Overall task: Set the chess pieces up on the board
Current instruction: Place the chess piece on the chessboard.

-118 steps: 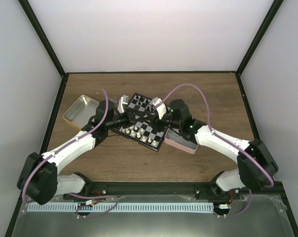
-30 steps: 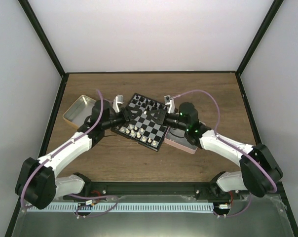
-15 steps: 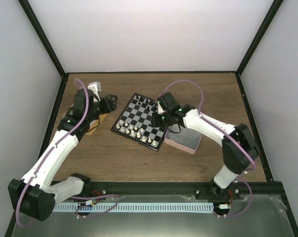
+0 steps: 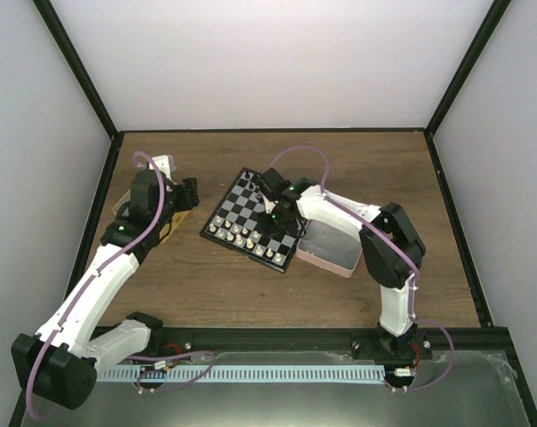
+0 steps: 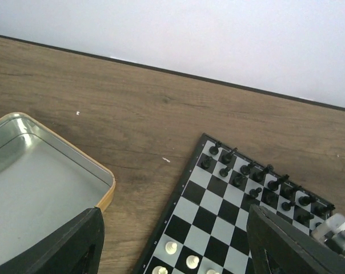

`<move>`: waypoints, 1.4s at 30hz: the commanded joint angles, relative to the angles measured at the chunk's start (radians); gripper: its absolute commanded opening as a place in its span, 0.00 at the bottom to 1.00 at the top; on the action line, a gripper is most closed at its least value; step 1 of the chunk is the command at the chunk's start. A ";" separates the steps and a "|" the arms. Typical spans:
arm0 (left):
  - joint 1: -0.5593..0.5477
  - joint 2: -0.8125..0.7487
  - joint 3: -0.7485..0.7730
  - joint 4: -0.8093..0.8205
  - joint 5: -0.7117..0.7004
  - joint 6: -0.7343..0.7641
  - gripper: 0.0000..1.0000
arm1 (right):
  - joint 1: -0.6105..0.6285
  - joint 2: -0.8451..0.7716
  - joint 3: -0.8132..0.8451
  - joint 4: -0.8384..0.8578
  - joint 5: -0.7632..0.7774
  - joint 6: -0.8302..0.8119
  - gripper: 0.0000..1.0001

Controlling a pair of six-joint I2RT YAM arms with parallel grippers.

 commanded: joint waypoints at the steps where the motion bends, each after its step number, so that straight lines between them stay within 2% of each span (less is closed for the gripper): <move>1: 0.003 -0.028 -0.001 0.031 -0.034 0.029 0.70 | 0.024 0.047 0.060 -0.076 0.024 -0.015 0.01; 10: 0.004 -0.039 -0.019 0.031 -0.033 0.022 0.71 | 0.041 0.116 0.133 -0.102 0.043 -0.022 0.02; 20: 0.003 -0.040 -0.025 0.033 -0.029 0.019 0.71 | 0.047 0.148 0.143 -0.111 0.040 -0.018 0.03; 28: 0.003 -0.040 -0.028 0.033 -0.031 0.019 0.71 | 0.052 0.156 0.161 -0.113 0.039 -0.007 0.16; 36: 0.006 -0.040 -0.032 0.033 -0.031 0.016 0.71 | 0.052 0.144 0.190 -0.109 0.062 0.007 0.20; 42: 0.012 -0.042 -0.031 0.033 -0.017 0.002 0.71 | 0.049 0.043 0.136 -0.043 0.158 0.061 0.30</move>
